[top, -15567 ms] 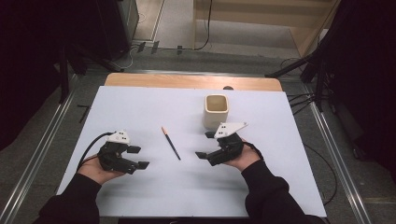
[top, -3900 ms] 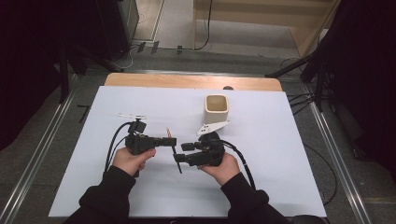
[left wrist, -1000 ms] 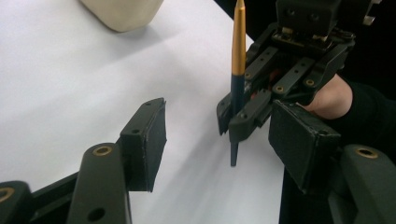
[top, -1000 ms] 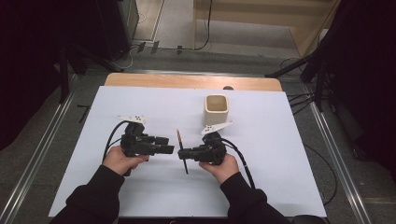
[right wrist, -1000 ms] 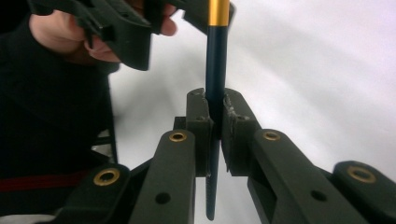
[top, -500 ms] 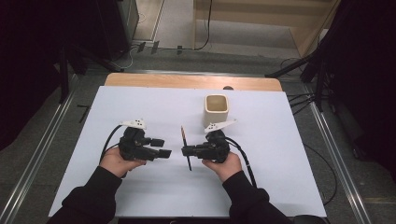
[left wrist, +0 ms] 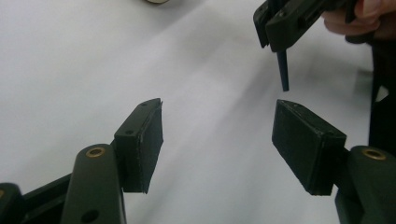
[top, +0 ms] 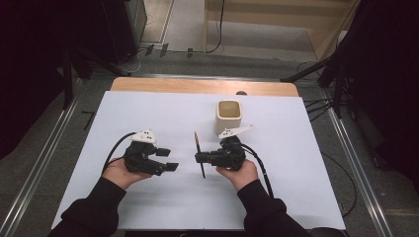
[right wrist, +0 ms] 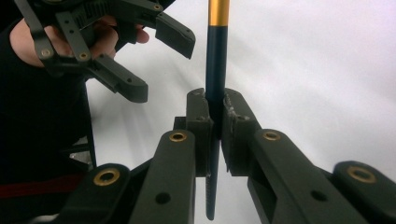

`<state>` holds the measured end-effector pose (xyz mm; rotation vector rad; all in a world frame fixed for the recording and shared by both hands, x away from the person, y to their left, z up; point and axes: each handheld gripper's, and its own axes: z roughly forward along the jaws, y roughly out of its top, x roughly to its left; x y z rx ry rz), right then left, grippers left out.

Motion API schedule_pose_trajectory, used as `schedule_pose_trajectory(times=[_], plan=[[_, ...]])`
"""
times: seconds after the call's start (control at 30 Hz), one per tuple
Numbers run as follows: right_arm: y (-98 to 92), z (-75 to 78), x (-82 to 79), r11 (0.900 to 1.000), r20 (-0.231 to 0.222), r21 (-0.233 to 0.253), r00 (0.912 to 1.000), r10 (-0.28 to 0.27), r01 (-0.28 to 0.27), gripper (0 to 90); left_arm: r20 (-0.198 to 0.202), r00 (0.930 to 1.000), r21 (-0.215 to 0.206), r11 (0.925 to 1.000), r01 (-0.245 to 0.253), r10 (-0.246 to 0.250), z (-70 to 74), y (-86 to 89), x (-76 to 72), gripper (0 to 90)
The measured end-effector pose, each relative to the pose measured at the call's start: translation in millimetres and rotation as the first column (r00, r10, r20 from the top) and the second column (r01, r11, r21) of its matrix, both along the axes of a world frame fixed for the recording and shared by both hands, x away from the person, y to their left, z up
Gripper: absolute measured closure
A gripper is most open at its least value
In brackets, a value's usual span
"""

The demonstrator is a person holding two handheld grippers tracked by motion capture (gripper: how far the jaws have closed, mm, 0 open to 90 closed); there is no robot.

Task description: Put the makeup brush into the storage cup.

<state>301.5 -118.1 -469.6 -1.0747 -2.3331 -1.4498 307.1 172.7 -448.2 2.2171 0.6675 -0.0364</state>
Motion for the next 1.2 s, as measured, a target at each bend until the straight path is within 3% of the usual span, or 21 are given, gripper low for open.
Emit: schedule_pose_trajectory(times=[0.23,0.53,1.2], plan=[[-1.8,1.0,0.3,1.0,0.006,-0.01,0.9999,-0.009,0.009,83.6,0.042,0.999,0.064,0.9978,0.016,-0.019,-2.3,-1.0,-4.5,33.1],[-4.1,2.3,1.2,1.0,0.017,-0.015,0.9997,-0.019,0.019,83.6,0.066,0.9976,0.108,0.994,0.015,-0.022,-5.1,5.5,-7.7,32.6],[-11.5,6.5,2.6,0.999,0.04,-0.03,0.9983,-0.044,0.045,83.6,0.076,0.9971,0.128,0.9917,-0.004,-0.006,-6.8,24.4,-17.8,30.7]])
